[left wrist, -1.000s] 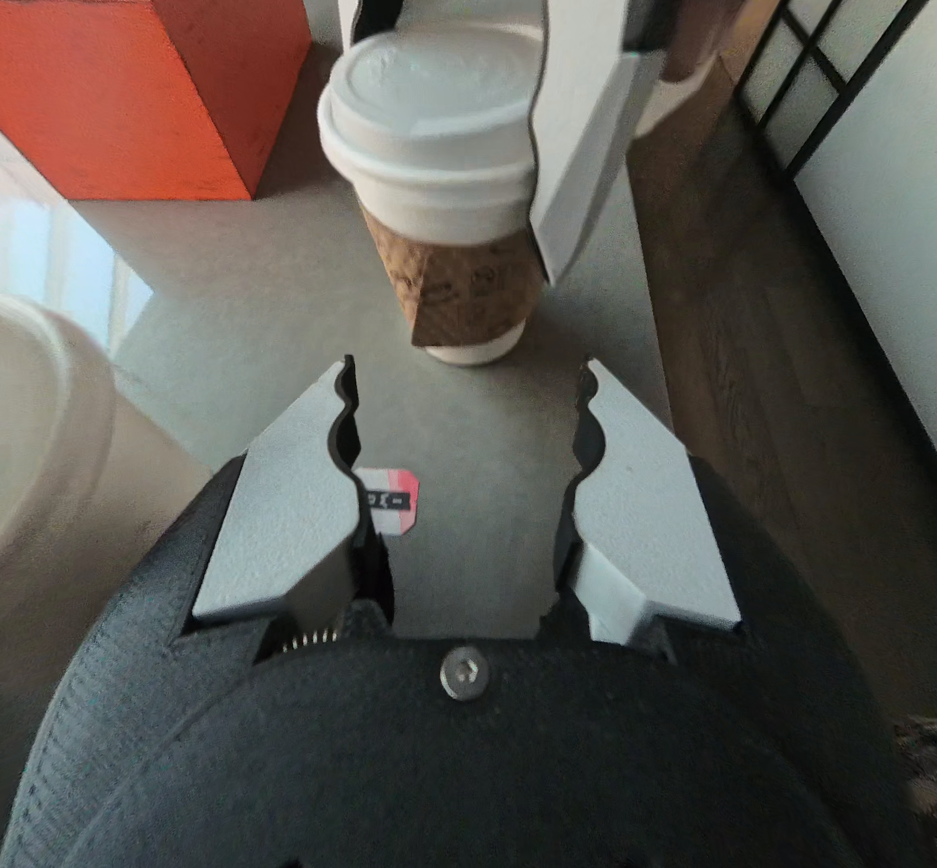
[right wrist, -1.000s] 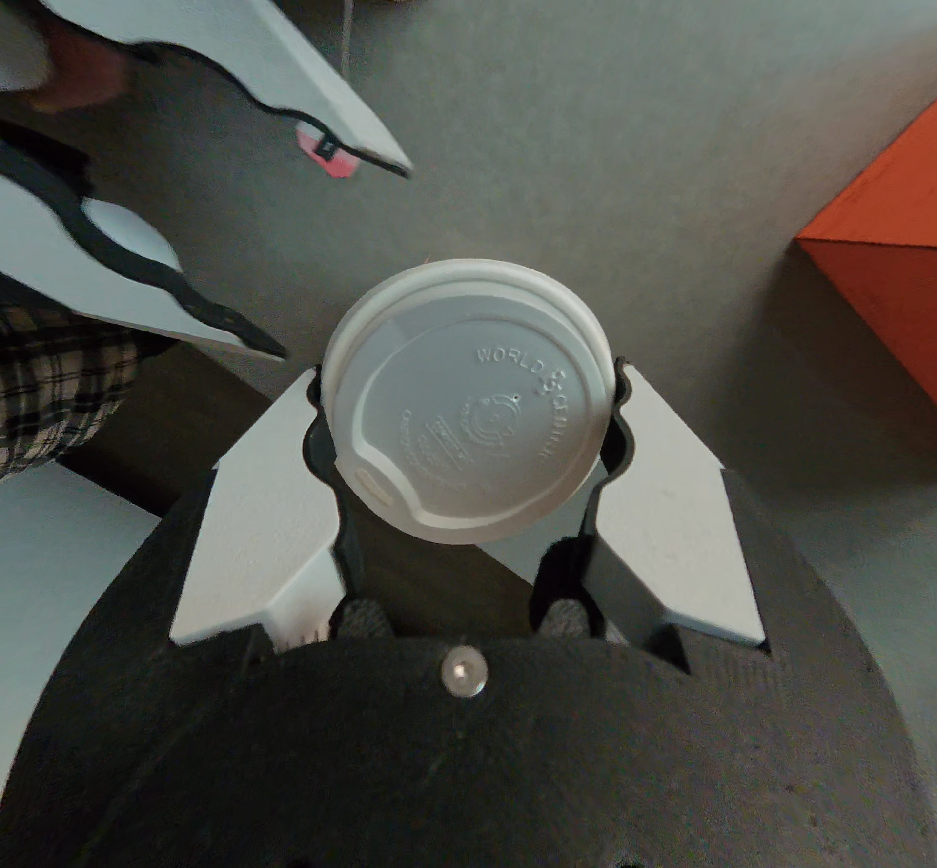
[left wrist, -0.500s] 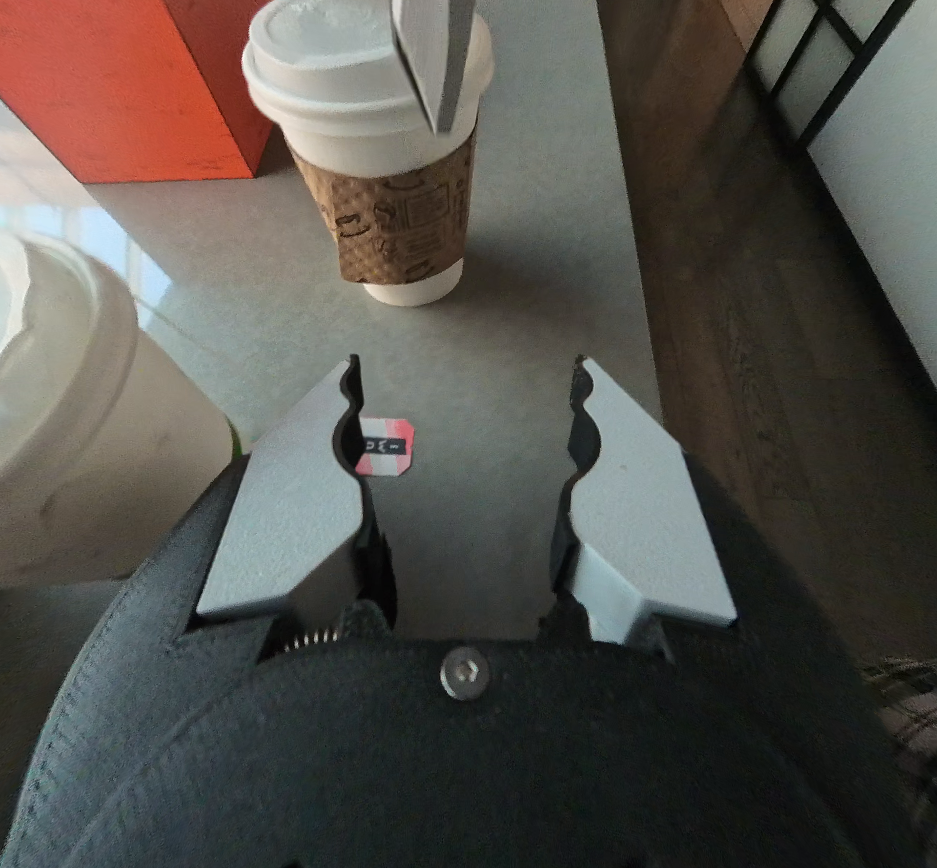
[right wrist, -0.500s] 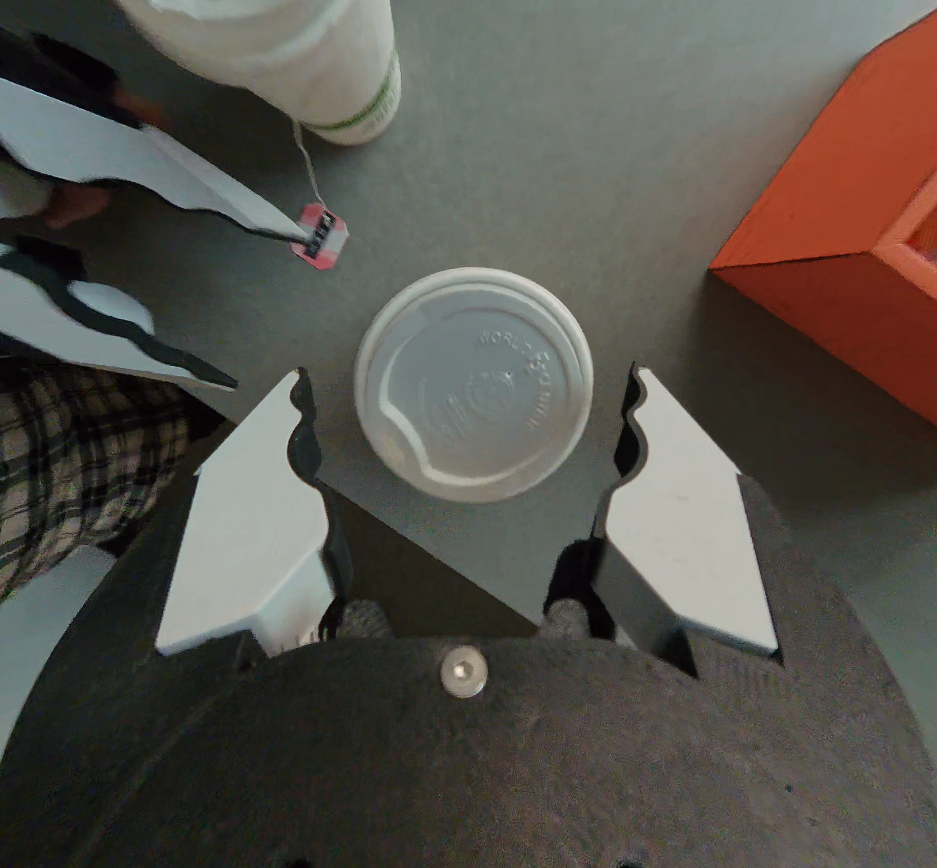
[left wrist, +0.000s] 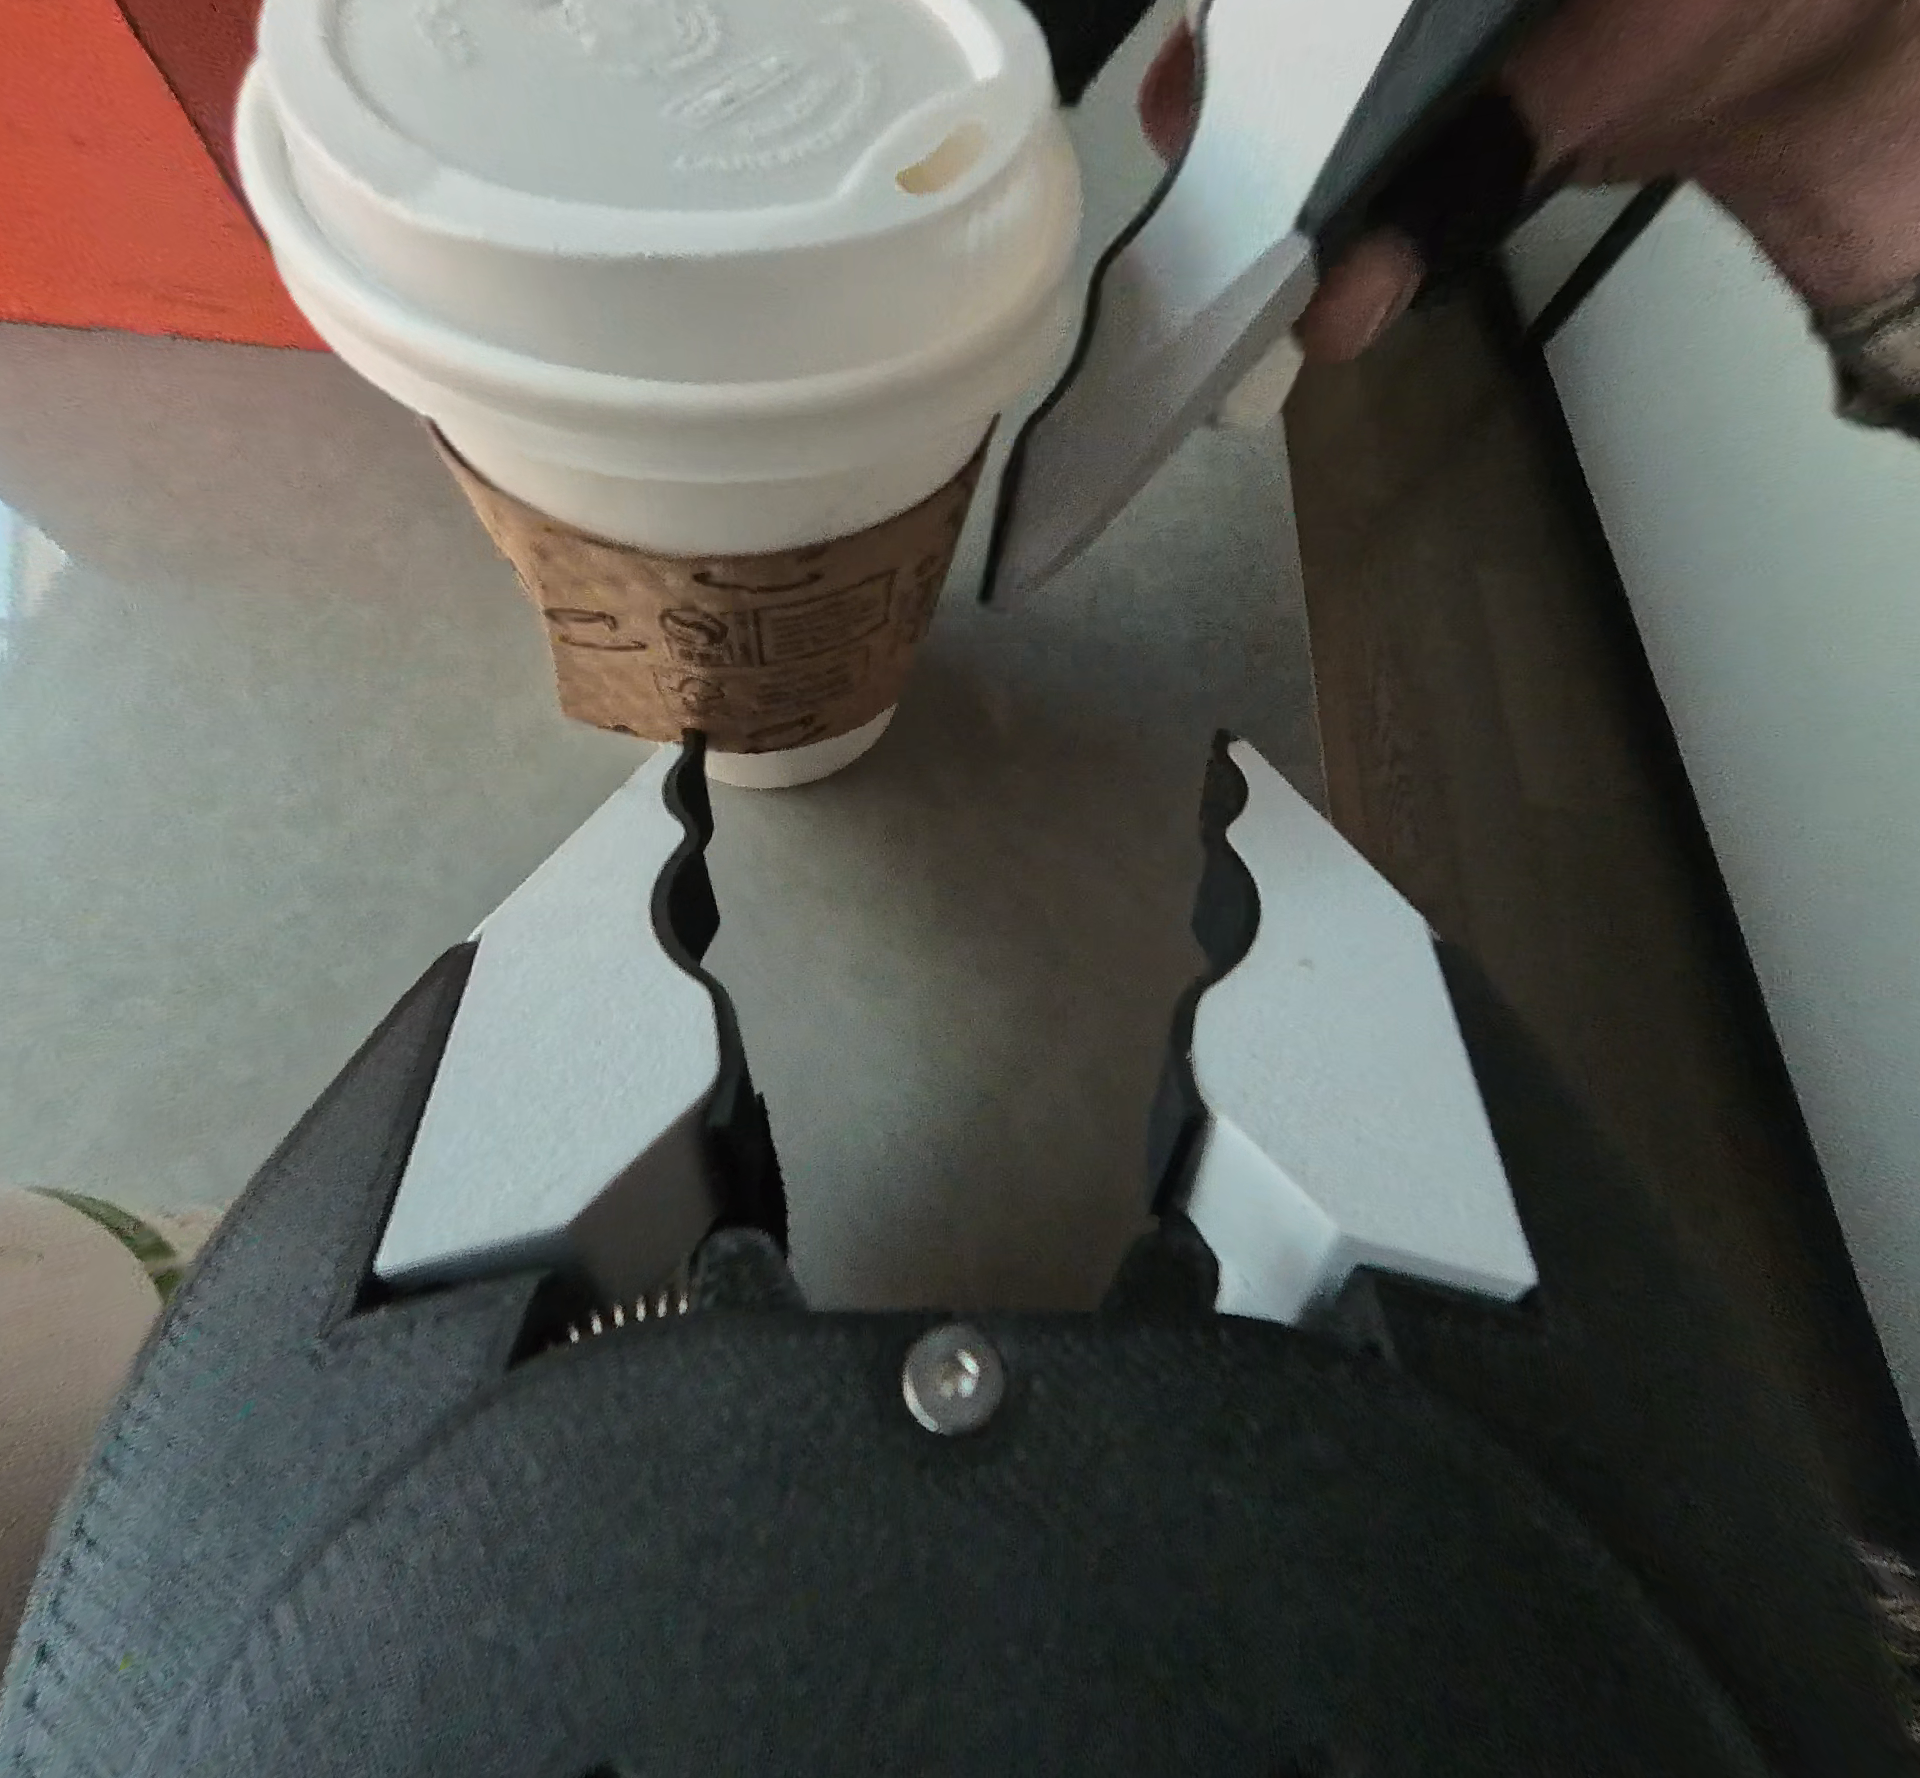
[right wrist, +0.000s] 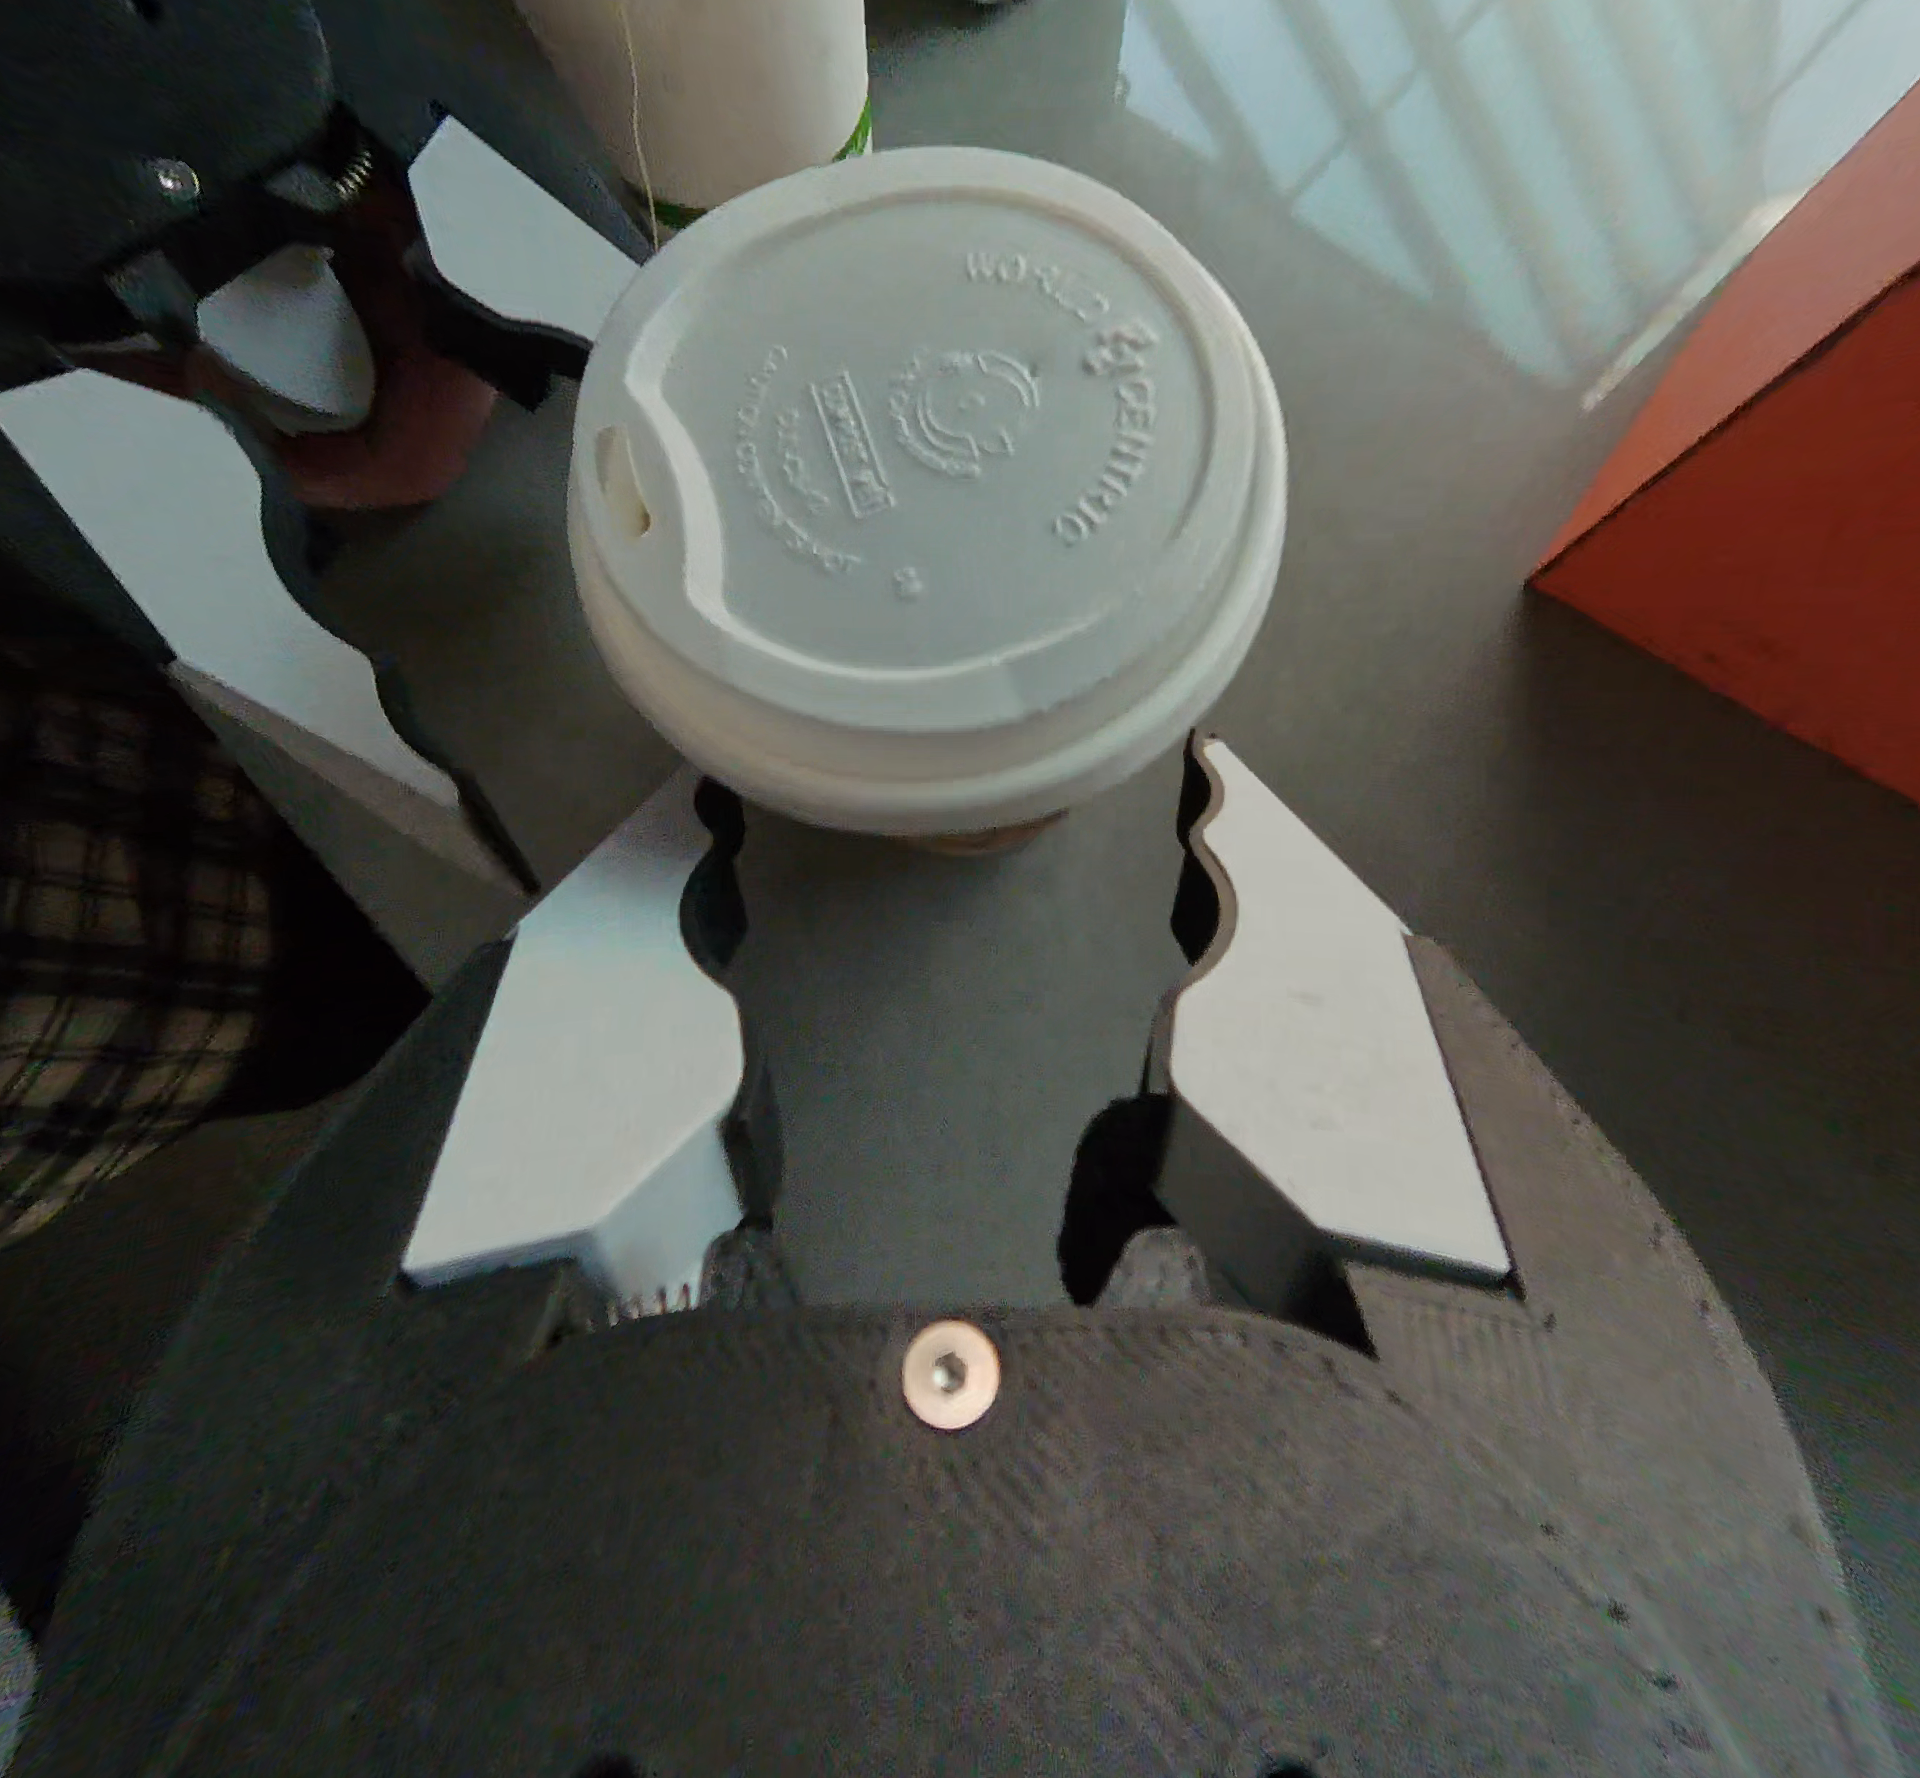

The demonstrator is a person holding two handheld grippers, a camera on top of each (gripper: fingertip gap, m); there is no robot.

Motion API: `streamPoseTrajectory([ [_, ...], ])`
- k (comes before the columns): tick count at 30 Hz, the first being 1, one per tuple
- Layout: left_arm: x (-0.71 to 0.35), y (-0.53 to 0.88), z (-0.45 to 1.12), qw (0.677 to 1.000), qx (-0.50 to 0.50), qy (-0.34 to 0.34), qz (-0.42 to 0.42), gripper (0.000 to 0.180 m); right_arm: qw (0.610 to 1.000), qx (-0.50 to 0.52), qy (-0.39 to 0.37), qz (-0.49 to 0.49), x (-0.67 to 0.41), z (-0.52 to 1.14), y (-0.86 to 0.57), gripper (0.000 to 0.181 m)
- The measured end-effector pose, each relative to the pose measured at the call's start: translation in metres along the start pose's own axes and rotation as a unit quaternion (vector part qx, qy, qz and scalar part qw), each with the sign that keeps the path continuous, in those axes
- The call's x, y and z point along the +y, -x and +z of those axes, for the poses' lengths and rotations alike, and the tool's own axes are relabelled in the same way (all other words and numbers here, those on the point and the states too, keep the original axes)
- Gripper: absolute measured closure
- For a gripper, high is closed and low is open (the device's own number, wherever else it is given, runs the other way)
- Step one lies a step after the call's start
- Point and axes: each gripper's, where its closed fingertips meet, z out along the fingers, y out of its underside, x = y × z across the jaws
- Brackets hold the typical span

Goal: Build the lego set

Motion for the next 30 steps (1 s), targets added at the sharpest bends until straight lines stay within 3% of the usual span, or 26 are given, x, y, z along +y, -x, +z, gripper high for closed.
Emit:
streamPoseTrajectory([
  [9,-0.002,0.003,0.008,1.0,0.004,0.006,0.022,0.082,0.998,0.027,-0.046,0.027,-0.007,0.014,-0.008,0.098],
  [13,0.001,-0.007,0.004,1.0,0.023,0.01,0.009,0.089,0.995,0.058,-0.058,0.057,-0.009,0.014,-0.019,0.098],
  [19,0.015,-0.02,-0.036,0.997,-0.009,0.0,0.077,0.094,0.988,0.105,-0.06,0.091,-0.009,0.014,-0.034,0.096],
  [21,0.022,-0.02,-0.057,0.996,-0.019,0.001,0.088,0.094,0.985,0.131,-0.059,0.094,-0.007,0.004,-0.037,0.086],
  [24,0.04,-0.012,-0.093,0.995,-0.046,0.001,0.088,0.097,0.974,0.199,-0.064,0.087,-0.004,-0.03,-0.033,0.093],
  [26,0.055,-0.002,-0.115,0.995,-0.064,0.008,0.072,0.096,0.967,0.229,-0.085,0.073,-0.011,-0.052,-0.016,0.113],
  [30,0.078,0.014,-0.147,0.997,-0.08,-0.001,0.023,0.097,0.974,0.195,-0.11,0.037,-0.035,-0.047,0.039,0.134],
])
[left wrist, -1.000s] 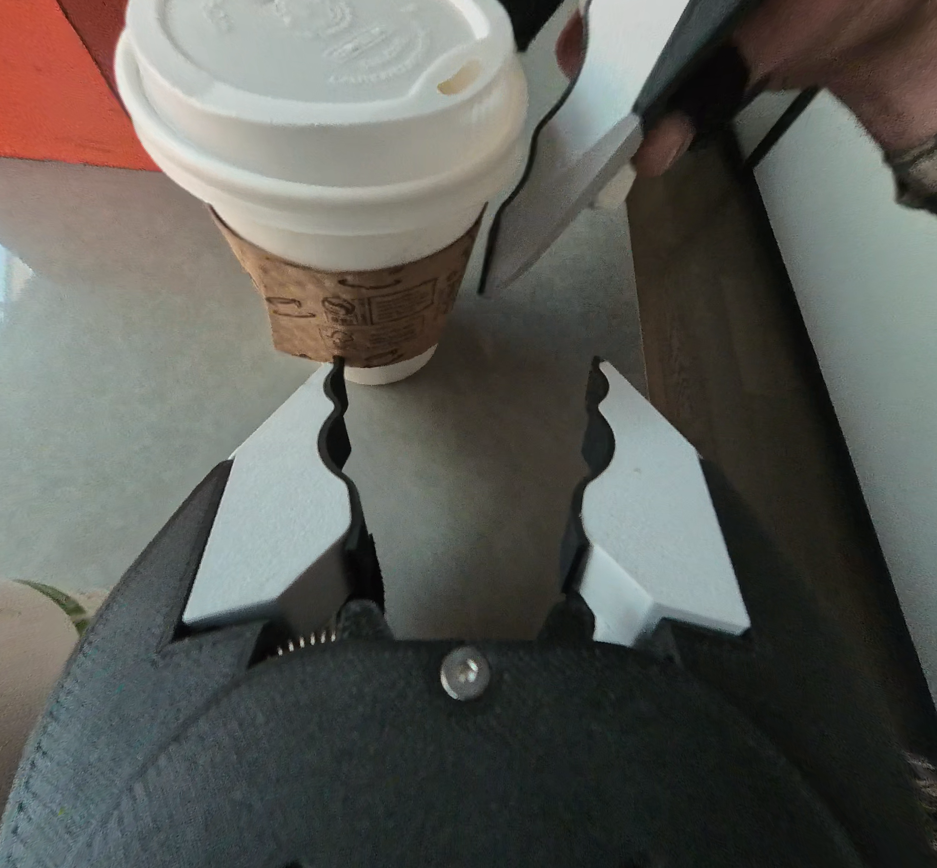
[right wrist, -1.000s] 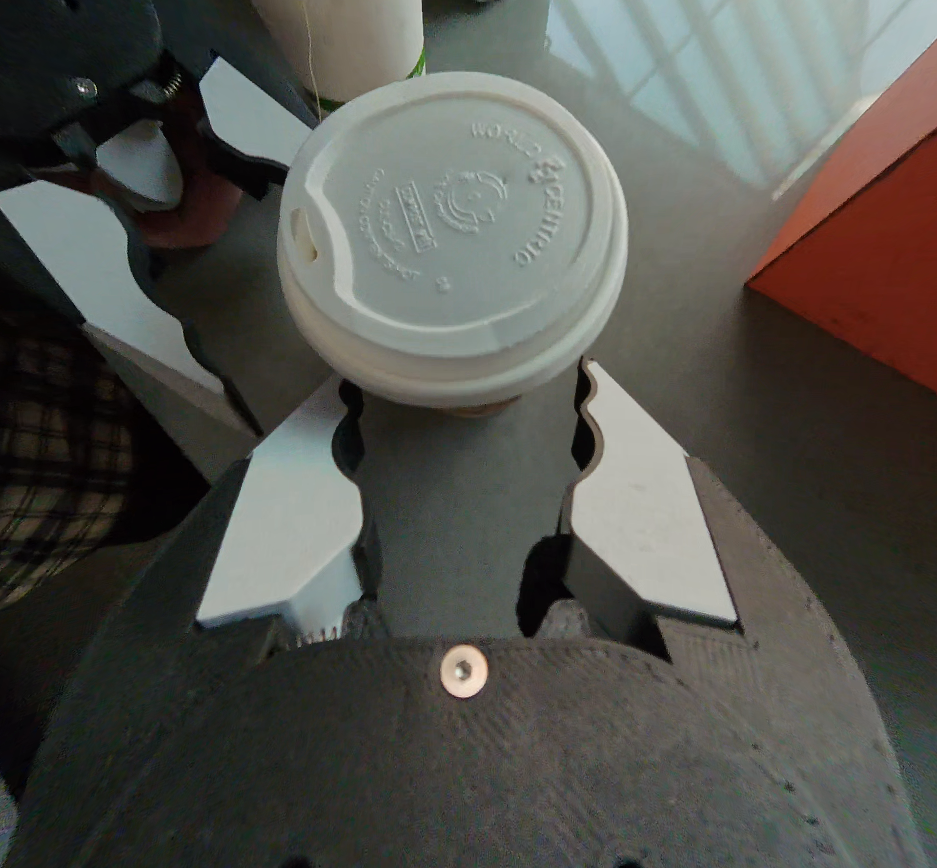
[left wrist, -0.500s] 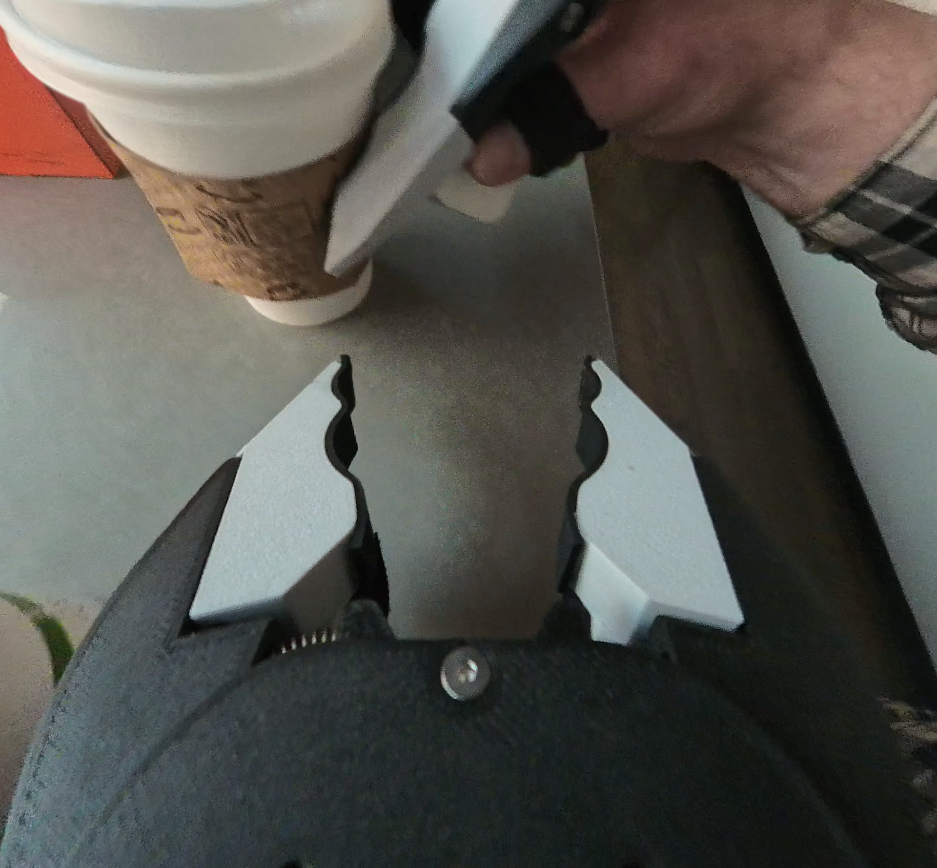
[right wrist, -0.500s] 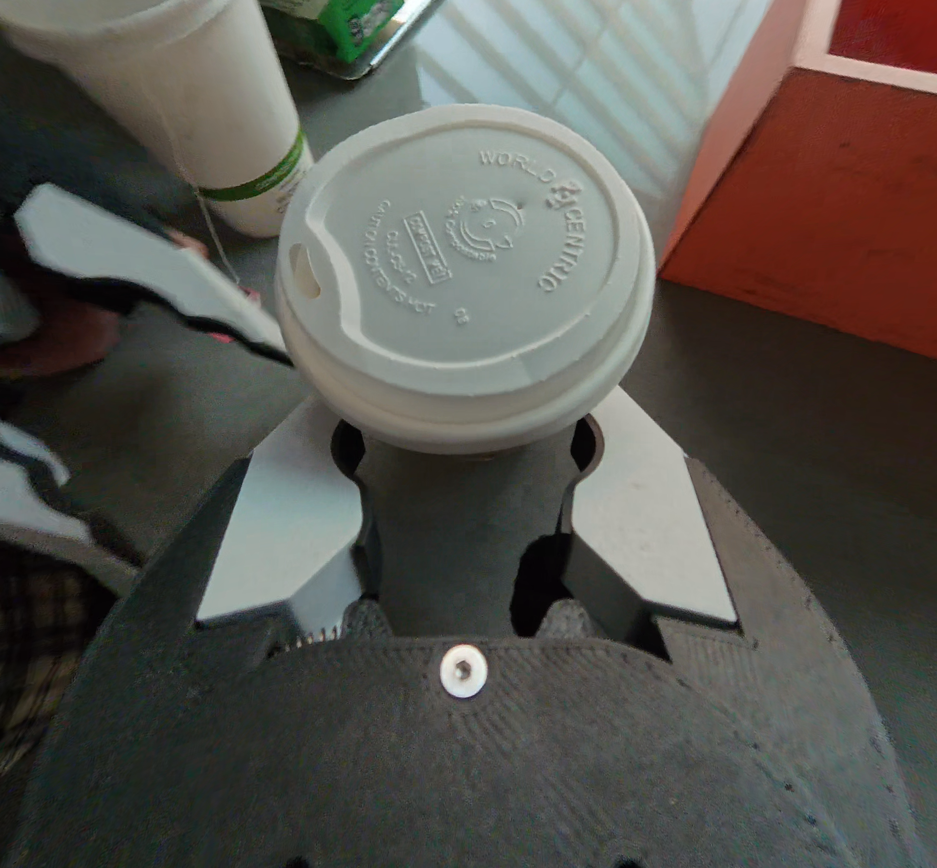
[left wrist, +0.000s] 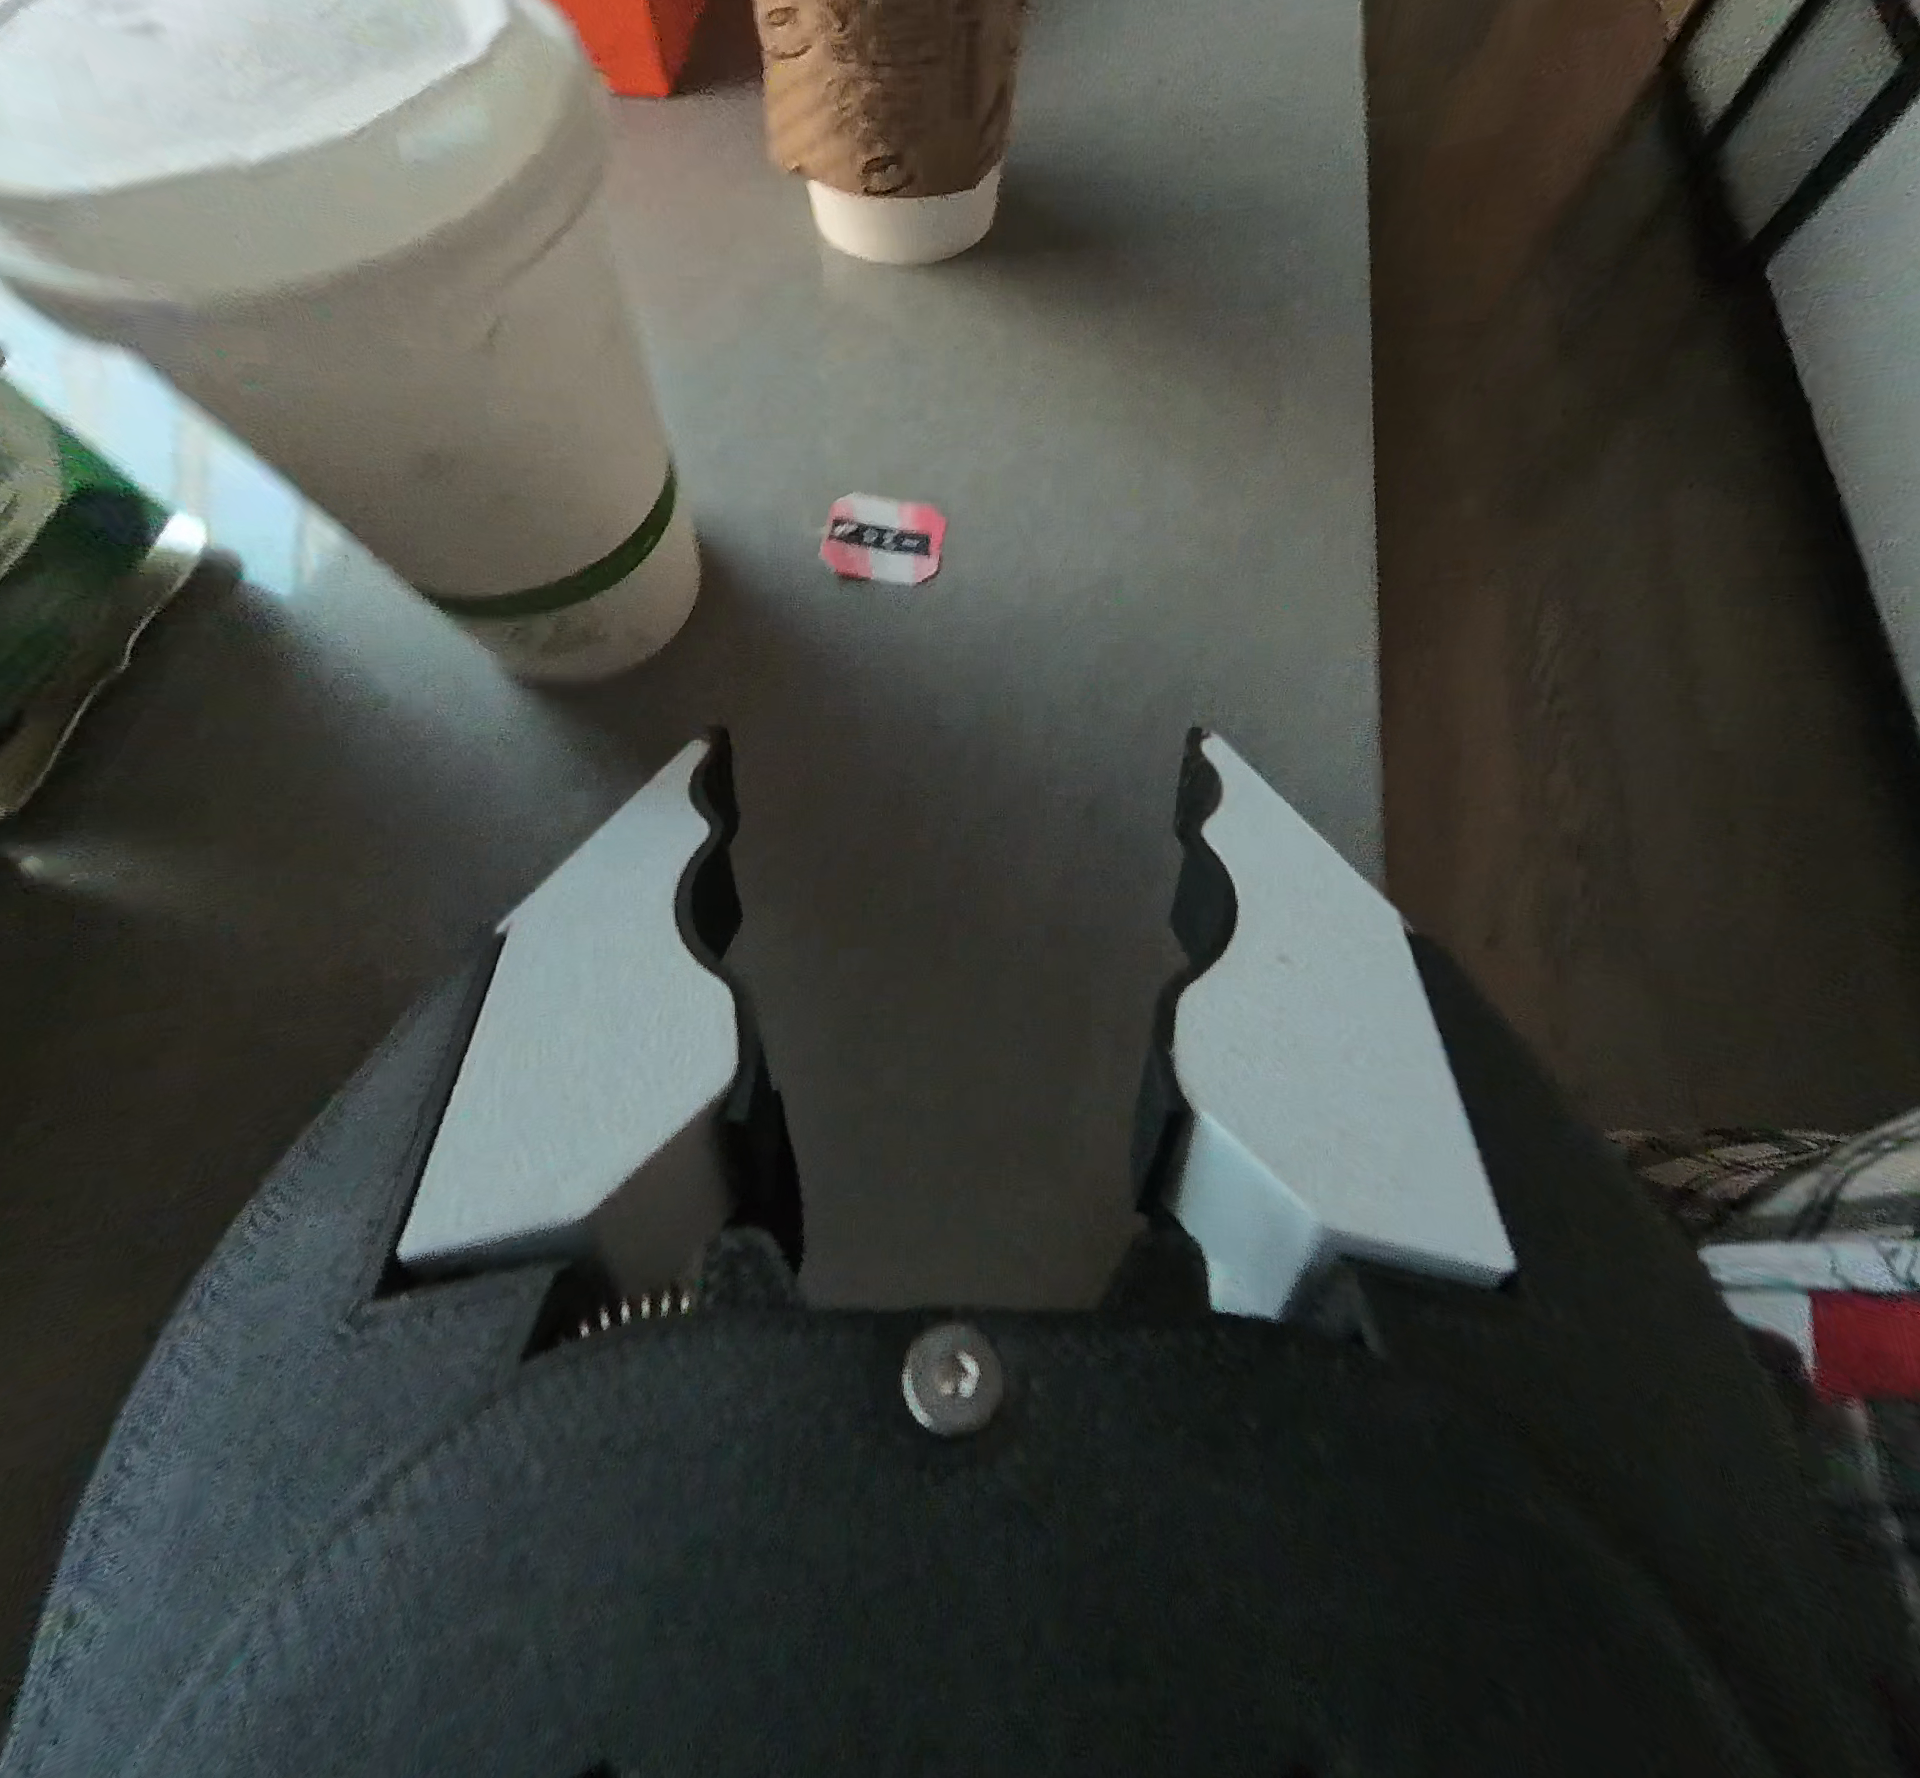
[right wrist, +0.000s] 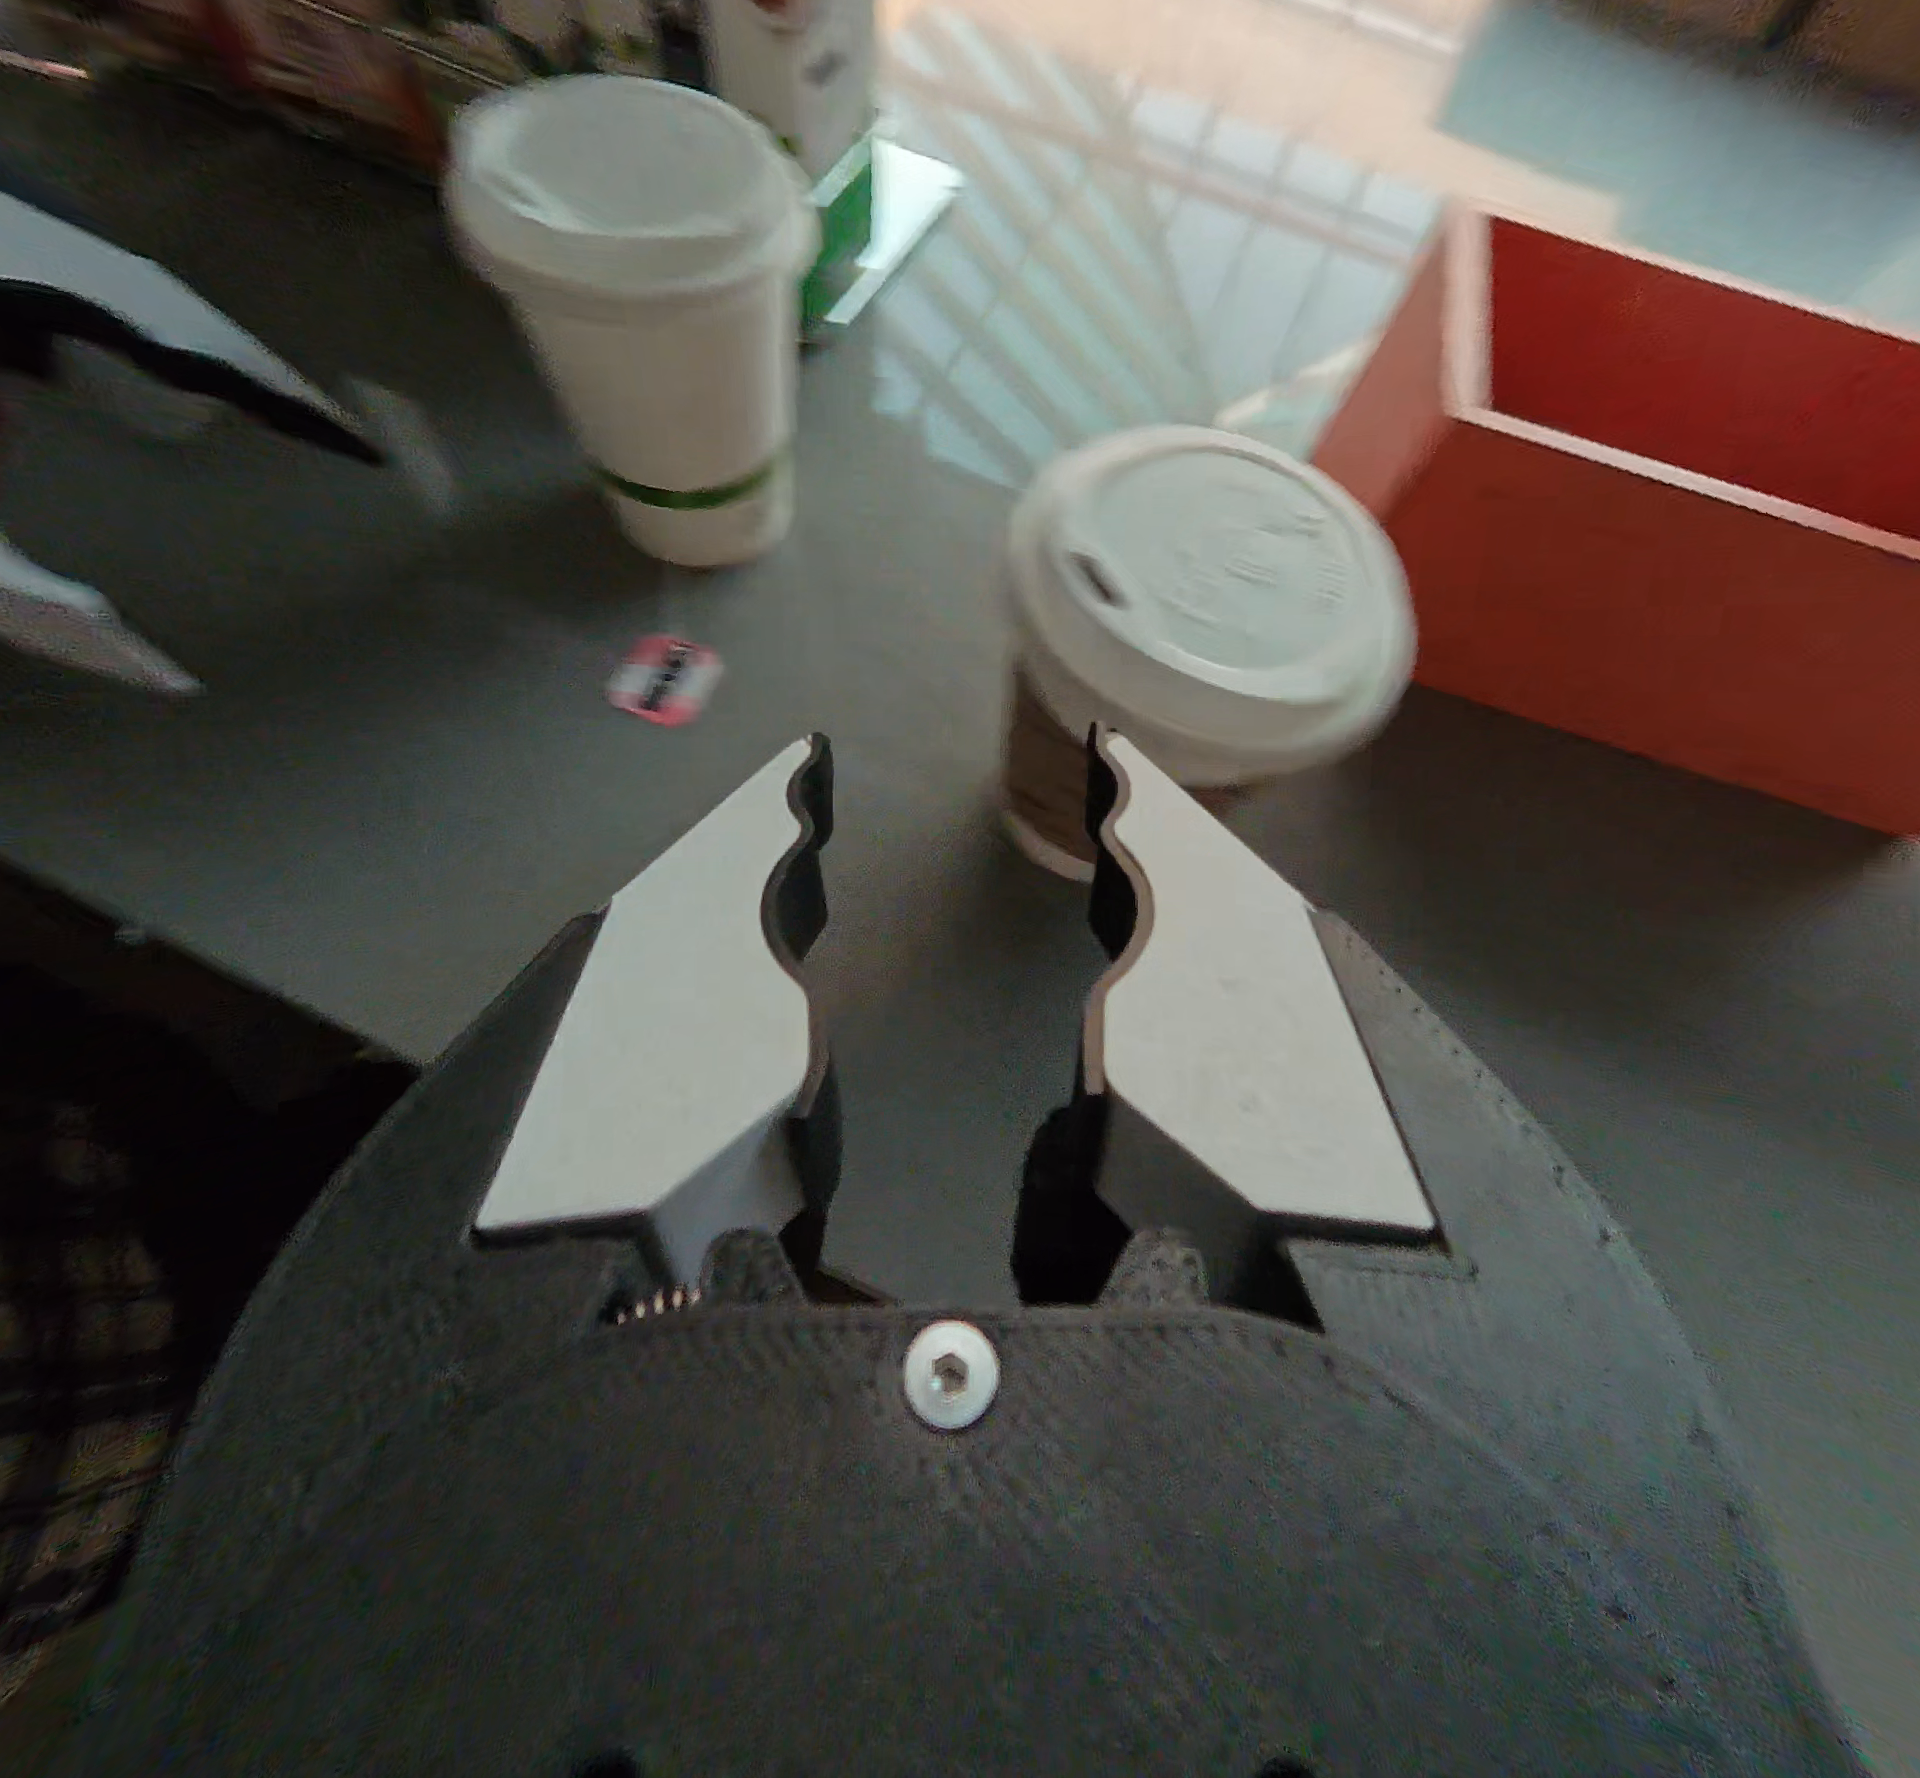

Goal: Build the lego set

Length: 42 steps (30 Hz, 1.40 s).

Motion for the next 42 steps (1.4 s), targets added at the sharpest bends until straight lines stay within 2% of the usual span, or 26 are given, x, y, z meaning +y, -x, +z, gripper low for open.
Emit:
streamPoseTrajectory([
  [6,0.018,0.016,-0.015,0.999,-0.029,0.001,-0.024,0.102,0.991,-0.131,-0.005,0.006,-0.011,0.054,0.092,0.13],
  [8,0.021,0.016,-0.023,0.999,-0.033,-0.004,-0.032,0.106,0.987,-0.161,-0.02,0.004,-0.018,0.062,0.114,0.137],
  [13,0.044,0.024,-0.065,0.996,-0.074,-0.008,-0.04,0.11,0.971,-0.227,-0.059,-0.042,-0.03,0.064,0.169,0.14],
  [22,0.123,0.06,-0.226,0.968,-0.229,-0.01,-0.107,0.122,0.933,-0.343,-0.062,-0.094,-0.032,0.083,0.274,0.152],
  [28,0.191,0.088,-0.397,0.915,-0.37,-0.015,-0.157,0.124,0.911,-0.393,-0.062,-0.106,-0.052,0.107,0.351,0.153],
  [35,0.272,0.103,-0.656,0.817,-0.559,0.001,-0.14,0.114,0.89,-0.428,-0.057,-0.147,-0.094,0.14,0.479,0.151],
  [39,0.328,0.12,-0.793,0.778,-0.612,0.009,-0.142,0.109,0.889,-0.435,-0.044,-0.138,-0.119,0.162,0.567,0.15],
  [42,0.378,0.145,-0.886,0.755,-0.641,0.028,-0.137,0.119,0.891,-0.436,-0.039,-0.117,-0.137,0.18,0.631,0.15],
])
